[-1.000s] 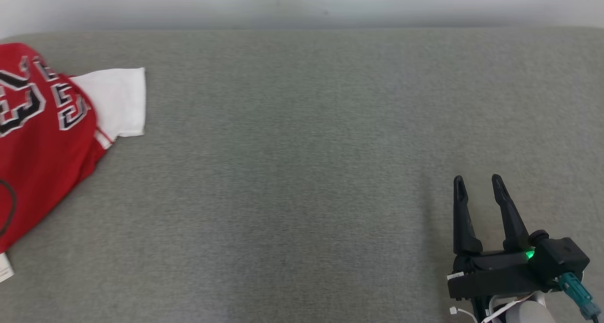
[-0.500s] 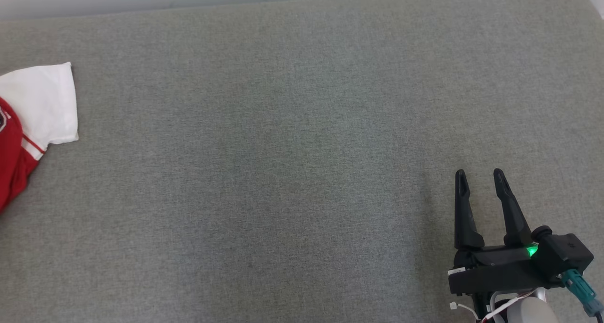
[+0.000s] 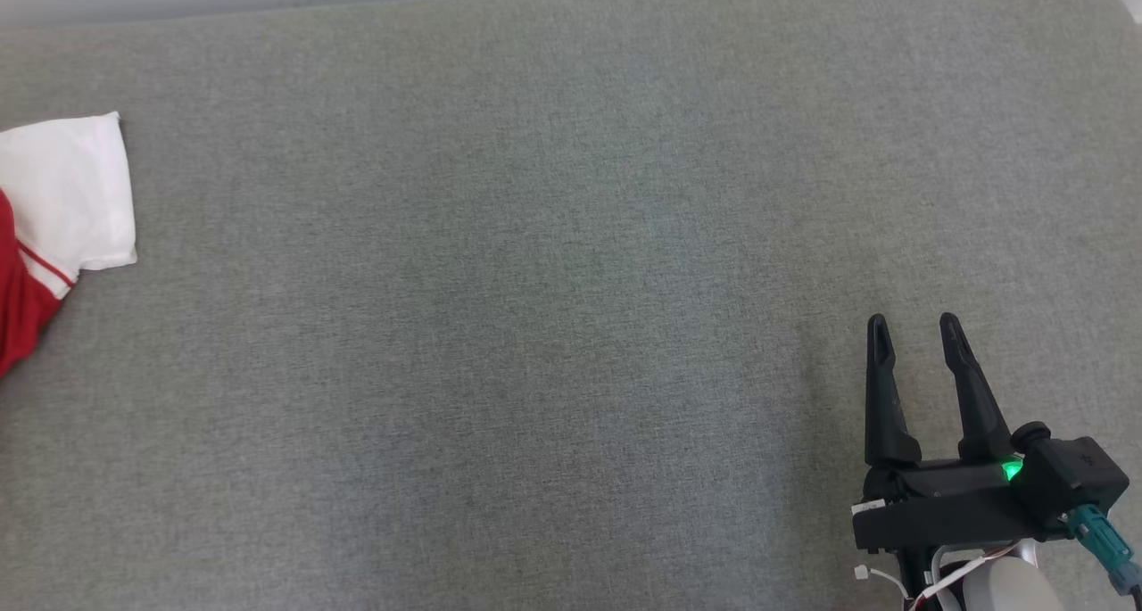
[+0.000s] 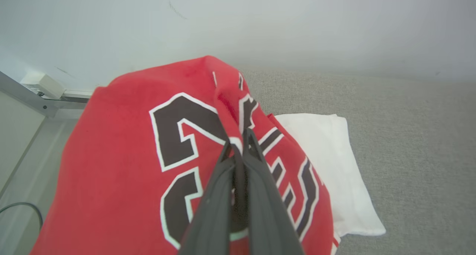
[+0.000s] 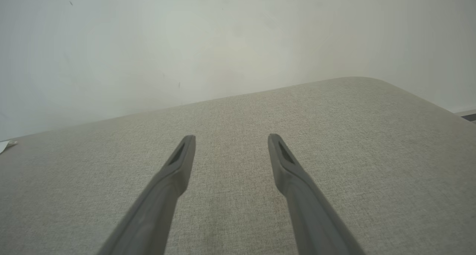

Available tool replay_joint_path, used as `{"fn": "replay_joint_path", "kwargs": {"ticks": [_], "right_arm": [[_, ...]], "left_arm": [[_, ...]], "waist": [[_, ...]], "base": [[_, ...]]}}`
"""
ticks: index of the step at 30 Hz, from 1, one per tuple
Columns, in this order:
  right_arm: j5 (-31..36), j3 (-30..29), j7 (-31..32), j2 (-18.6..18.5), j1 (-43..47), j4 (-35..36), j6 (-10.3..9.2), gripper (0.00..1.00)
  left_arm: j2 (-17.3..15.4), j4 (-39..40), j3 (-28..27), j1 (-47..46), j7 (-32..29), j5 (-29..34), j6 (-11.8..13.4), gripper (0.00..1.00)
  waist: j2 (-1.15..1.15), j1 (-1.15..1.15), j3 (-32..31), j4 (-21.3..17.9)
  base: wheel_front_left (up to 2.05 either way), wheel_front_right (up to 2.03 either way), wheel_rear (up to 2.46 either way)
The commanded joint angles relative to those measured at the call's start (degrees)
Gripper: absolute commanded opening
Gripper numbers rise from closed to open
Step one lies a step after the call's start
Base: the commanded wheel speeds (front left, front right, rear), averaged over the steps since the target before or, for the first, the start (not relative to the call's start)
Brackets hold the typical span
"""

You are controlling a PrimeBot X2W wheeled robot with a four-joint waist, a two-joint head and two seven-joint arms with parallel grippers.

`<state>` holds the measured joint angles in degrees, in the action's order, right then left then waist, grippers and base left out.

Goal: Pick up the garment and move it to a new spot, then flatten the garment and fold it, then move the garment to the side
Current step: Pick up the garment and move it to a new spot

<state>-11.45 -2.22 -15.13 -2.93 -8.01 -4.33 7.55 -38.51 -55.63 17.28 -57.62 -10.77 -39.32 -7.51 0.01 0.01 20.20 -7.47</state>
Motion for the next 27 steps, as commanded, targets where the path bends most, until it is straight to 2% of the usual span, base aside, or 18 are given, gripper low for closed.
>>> {"fn": "replay_joint_path", "kwargs": {"ticks": [1, 11, 18, 27], "right_arm": [[0.4, -0.2, 0.0, 0.1, 0.7, -0.1, -0.12, 1.00], [0.3, -0.5, 0.0, 0.1, 2.6, -1.5, -0.12, 1.00], [0.2, -0.8, 0.0, 0.1, 4.3, -2.2, -0.12, 1.00], [-0.3, -0.7, 0.0, 0.1, 5.5, -2.8, -0.12, 1.00]], "left_arm": [[-0.7, 0.5, 0.4, -0.8, 1.4, -0.5, 0.1, 0.00], [-3.0, 7.0, 3.5, -5.4, 10.7, -1.8, 0.1, 0.00], [-4.4, 14.2, 5.6, -10.6, 13.9, -3.4, 0.1, 0.00], [-1.0, 24.9, 9.3, -14.6, 13.2, -6.9, 0.1, 0.00]], "waist": [[-0.01, -0.01, -0.8, 0.7], [-0.01, -0.01, -5.9, 4.3], [-0.01, -0.01, -9.0, 5.2], [-0.01, -0.01, -11.7, 3.7]], "base": [[0.00, 0.00, 0.00], [0.00, 0.00, 0.00], [0.00, 0.00, 0.00], [0.00, 0.00, 0.00]]}}
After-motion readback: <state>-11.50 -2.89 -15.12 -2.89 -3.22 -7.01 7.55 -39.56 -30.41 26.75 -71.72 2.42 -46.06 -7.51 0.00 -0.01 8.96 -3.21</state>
